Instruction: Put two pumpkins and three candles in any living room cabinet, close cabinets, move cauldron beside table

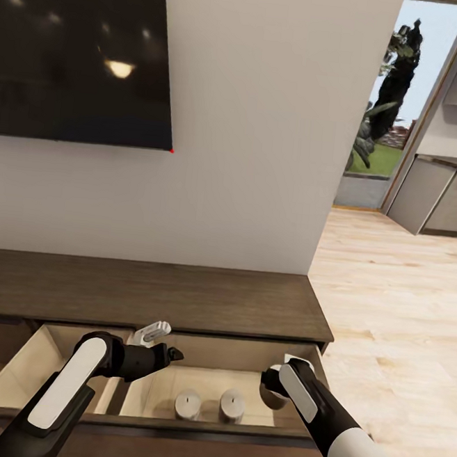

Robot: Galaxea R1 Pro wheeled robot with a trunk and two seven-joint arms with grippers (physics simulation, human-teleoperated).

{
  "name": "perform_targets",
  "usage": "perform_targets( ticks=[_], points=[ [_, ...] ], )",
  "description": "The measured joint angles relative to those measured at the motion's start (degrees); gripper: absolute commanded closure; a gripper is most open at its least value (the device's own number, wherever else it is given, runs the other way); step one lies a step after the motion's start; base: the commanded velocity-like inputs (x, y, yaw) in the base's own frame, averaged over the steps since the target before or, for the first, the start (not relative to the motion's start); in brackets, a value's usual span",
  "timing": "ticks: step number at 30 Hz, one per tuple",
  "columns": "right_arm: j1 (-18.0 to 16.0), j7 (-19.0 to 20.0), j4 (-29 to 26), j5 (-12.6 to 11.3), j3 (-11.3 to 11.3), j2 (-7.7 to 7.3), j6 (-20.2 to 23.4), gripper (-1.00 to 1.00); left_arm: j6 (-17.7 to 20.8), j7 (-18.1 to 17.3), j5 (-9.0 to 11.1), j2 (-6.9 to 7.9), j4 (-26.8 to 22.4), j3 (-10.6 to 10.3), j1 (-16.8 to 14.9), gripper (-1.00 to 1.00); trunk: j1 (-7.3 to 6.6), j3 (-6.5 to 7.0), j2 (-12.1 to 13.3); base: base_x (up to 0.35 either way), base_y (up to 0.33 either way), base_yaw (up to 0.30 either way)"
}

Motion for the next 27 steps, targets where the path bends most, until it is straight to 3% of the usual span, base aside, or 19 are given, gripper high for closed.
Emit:
perform_targets(
  ticks=[27],
  points=[
    [0.0, 0.0, 0.0, 0.4, 0.2, 0.00, -2.0, 1.00, 0.0, 0.0, 0.0, 0.00, 0.0, 0.0, 0.0, -1.00, 5.93, -4.85, -10.8, 0.000, 0.000, 0.000]
  ],
)
